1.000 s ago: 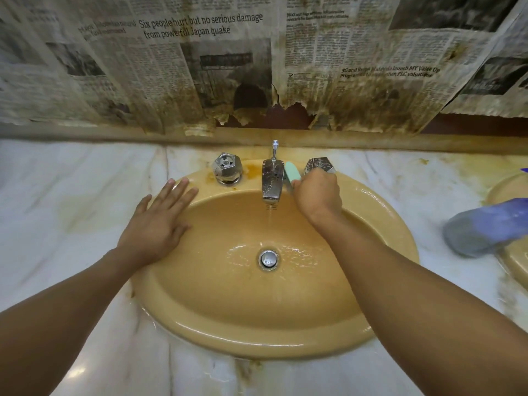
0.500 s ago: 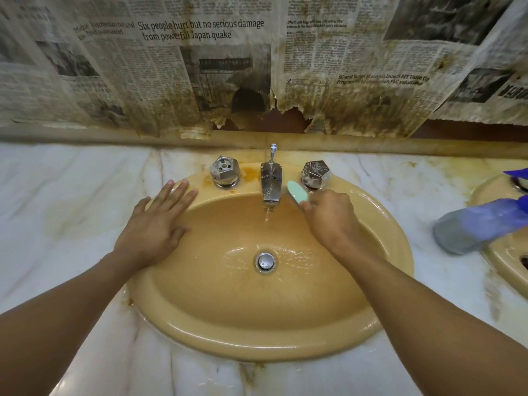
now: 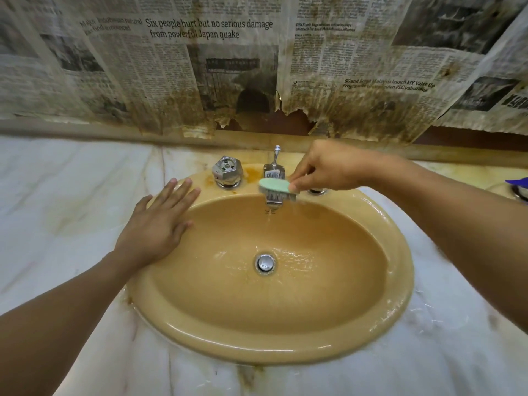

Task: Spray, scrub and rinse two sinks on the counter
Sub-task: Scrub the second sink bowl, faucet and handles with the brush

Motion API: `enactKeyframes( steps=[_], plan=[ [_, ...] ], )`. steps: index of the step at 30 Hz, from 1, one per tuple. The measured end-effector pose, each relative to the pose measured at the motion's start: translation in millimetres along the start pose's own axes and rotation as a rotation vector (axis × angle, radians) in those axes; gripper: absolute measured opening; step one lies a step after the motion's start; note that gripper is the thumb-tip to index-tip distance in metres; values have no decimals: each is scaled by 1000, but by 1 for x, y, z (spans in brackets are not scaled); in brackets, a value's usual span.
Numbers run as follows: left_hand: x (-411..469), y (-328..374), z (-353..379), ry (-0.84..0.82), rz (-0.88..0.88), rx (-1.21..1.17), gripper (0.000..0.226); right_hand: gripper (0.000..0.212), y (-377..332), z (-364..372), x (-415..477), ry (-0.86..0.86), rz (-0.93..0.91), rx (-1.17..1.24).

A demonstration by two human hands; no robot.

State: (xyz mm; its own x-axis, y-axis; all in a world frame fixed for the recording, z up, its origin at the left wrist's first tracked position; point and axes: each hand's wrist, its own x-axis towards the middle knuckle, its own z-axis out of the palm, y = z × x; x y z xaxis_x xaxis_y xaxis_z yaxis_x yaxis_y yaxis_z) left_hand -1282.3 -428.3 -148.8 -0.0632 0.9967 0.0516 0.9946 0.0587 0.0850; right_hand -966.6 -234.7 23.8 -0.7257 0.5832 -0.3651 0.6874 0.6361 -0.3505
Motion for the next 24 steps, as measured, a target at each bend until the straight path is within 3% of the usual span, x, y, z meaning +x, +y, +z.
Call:
enactKeyframes(
  steps=[7, 15, 24],
  plan=[
    [1, 0, 0, 0, 6, -12, 66, 24, -10, 10, 53, 191, 120, -148],
    [0, 2, -1, -1, -11, -32, 60, 26, -33, 34, -21, 206, -16, -204],
    [-9, 5, -3, 4, -48, -73, 58, 28, -44, 69, -57, 384, 102, -123]
  ],
)
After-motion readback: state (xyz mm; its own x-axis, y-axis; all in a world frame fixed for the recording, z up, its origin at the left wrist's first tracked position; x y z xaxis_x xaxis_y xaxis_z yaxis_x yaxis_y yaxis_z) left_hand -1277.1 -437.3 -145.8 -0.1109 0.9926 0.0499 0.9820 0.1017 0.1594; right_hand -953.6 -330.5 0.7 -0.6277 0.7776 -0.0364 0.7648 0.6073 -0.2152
